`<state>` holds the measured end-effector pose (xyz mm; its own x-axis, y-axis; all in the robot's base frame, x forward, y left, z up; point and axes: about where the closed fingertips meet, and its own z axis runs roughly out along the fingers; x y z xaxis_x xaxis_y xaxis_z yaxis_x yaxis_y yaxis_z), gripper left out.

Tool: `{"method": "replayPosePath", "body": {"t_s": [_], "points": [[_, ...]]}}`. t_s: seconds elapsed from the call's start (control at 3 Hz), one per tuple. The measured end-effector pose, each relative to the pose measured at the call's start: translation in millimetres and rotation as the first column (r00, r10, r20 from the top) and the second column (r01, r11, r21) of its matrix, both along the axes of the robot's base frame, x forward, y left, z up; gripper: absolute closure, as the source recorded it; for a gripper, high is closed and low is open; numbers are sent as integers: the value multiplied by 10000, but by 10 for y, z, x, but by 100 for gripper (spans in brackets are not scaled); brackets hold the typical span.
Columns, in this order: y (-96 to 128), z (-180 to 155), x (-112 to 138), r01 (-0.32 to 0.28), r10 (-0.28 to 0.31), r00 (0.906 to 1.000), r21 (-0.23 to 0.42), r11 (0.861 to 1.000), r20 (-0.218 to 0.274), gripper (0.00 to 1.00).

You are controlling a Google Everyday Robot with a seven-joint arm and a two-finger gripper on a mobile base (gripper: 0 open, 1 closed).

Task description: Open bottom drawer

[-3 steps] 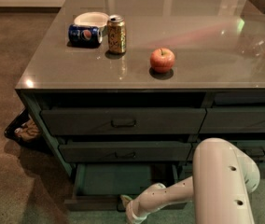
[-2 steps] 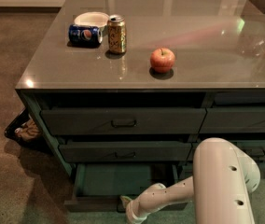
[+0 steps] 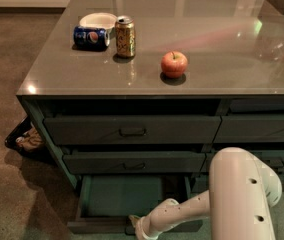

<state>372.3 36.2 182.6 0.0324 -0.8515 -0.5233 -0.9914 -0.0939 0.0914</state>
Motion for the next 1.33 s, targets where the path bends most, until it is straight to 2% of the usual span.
{"method": "replayPosePath", "body": {"t_s": [0.33, 0.67, 1.33], "points": [[14, -15, 4, -14, 13, 10000, 124, 9999, 96, 0], [-15, -22, -319, -152, 160, 9980, 135, 9998, -610, 0], [-14, 53, -313, -151, 159, 9980, 134, 9998, -614, 0]]}}
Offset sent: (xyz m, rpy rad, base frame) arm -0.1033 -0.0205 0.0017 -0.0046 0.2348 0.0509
